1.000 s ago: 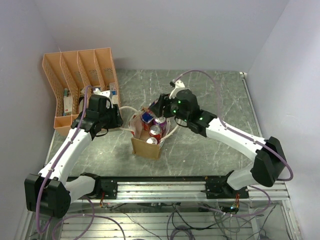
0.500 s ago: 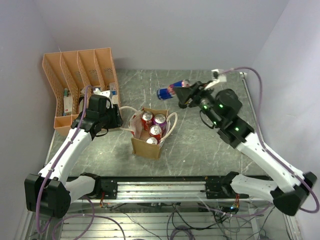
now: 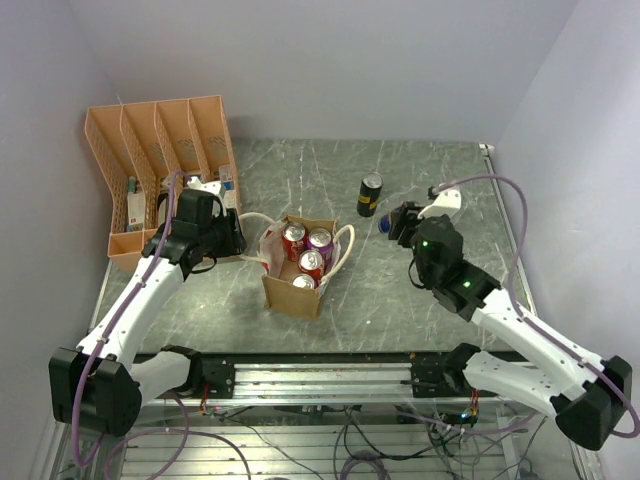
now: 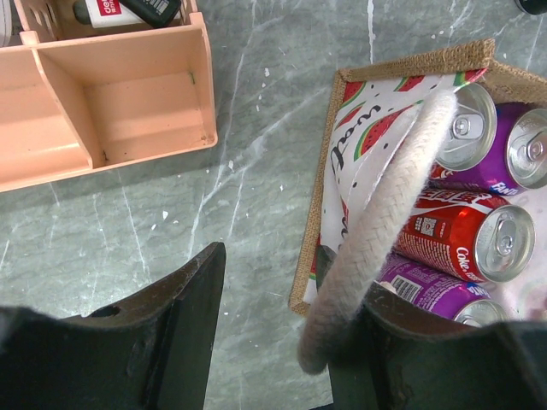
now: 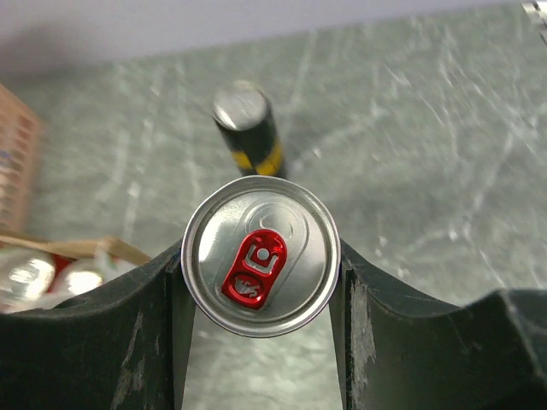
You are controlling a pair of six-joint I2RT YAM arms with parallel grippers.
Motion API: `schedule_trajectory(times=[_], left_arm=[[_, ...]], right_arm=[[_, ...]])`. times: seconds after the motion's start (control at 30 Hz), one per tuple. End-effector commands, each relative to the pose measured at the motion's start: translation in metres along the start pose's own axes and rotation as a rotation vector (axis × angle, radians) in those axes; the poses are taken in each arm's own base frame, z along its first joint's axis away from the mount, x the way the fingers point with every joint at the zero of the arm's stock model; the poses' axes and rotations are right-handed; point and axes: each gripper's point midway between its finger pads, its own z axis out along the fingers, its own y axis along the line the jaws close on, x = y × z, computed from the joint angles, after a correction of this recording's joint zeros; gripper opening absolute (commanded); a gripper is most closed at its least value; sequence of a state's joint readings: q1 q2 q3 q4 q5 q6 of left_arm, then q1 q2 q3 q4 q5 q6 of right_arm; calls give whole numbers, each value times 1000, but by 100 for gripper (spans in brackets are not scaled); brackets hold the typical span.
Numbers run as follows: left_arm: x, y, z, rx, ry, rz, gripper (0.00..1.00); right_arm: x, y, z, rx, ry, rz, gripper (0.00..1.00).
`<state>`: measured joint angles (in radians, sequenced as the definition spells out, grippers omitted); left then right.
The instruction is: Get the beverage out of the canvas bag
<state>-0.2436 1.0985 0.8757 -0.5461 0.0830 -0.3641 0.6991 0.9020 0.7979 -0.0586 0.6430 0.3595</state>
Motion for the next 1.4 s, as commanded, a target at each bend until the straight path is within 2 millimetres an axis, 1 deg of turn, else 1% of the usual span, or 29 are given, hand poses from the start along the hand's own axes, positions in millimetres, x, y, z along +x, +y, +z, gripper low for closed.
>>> schedule_trajectory(times=[0.0,0.1,0.13,0.17,0.33,0.43,0.5,0.63,0.77,0.8,0.87,0.93,1.0,1.1,1.13,1.23,1.37], left_arm=[[-3,-3,-2,28,-15,10,57],[-3,-3,-2,27,-15,9,57],[-3,-3,-1,28,-12,9,57],[-2,-3,-1,27,-11,9,57],[-3,-3,-2,25,-13,9,57],[-3,-2,-3,23,-17,9,57],[-4,-2,-4,24,-24,9,57],[-5,-3,-6,28,-30,11,57],[-5,-4,-6,31,-31,11,57],[-5,-4,-6,33,-31,11,57],[-4,-4,-5,32,-26,10,57],[-3,-4,-3,34,-20,11,57],[-3,-5,-3,36,-16,10,57],[-3,-5,-3,36,-16,10,58],[-3,-5,-3,36,-17,10,58],[-4,-5,-3,37,-19,7,60],[-5,-7,-4,49,-26,4,63]], right_arm=[[32,-30,5,141,34,-49,0],[58,-40,9,188,68,-49,0],[63,-43,9,207,65,-47,0],[63,-46,11,225,53,-50,0],[48,-42,23,250,7,-92,0],[43,-46,37,307,0,-129,0],[41,-48,50,315,10,-130,0],[44,-46,81,272,55,-135,0],[45,-41,106,209,19,-160,0],[46,-36,110,181,10,-166,0],[41,-47,122,214,-13,-179,0],[42,-55,134,243,-1,-202,0],[48,-59,145,247,19,-222,0],[55,-59,160,214,34,-234,0],[62,-61,165,214,49,-240,0],[73,-60,175,191,84,-250,0],[86,-57,184,154,104,-260,0]])
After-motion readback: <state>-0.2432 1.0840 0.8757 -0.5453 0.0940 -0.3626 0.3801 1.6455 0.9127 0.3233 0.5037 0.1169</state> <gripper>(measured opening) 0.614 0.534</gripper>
